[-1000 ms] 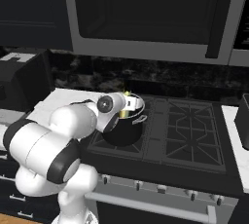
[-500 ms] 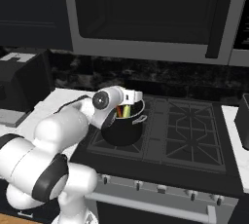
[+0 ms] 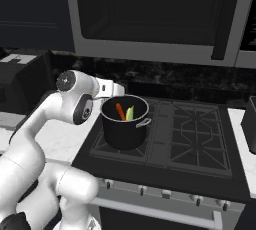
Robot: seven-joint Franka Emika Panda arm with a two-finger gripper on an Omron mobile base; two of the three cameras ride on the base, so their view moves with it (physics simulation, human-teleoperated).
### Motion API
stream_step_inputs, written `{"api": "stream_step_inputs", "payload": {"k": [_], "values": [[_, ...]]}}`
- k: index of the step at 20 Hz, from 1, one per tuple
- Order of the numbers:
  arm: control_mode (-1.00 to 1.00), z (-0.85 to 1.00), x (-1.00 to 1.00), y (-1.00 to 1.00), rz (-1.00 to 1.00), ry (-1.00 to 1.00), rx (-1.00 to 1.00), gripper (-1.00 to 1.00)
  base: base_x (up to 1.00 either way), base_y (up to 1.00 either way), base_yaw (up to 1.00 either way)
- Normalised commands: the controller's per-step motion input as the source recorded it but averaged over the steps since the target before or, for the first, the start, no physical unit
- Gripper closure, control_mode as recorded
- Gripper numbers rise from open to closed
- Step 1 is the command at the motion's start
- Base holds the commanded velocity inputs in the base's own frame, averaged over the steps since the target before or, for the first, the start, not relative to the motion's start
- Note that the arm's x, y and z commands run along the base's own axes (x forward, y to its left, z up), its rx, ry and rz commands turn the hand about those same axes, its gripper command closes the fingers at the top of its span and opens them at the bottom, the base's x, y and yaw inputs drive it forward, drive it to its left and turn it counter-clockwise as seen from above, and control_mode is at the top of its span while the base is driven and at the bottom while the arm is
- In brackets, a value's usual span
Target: Put the corn and carrot in the pot. Retrieve the spatula and lightly stir the vegetables in the pot.
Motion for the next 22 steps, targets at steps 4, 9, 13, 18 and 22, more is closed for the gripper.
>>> {"api": "stream_step_inputs", "payload": {"k": [4, 9, 13, 18, 22], "values": [[-1.0, 0.51, -0.88, 0.93, 0.06, 0.5, 0.11, -1.0, 0.0, 0.0, 0.0], [-1.0, -0.57, -0.55, 1.0, 0.06, 0.38, 0.18, -1.0, 0.0, 0.0, 0.0], [-1.0, -0.81, -0.08, 1.0, -0.02, 0.19, 0.2, -1.0, 0.0, 0.0, 0.0], [-1.0, -0.57, 0.45, 0.94, -0.16, 0.2, 0.2, -1.0, 0.0, 0.0, 0.0], [-1.0, -0.12, 0.89, 0.56, -0.19, 0.11, 0.06, -1.0, 0.0, 0.0, 0.0]]}}
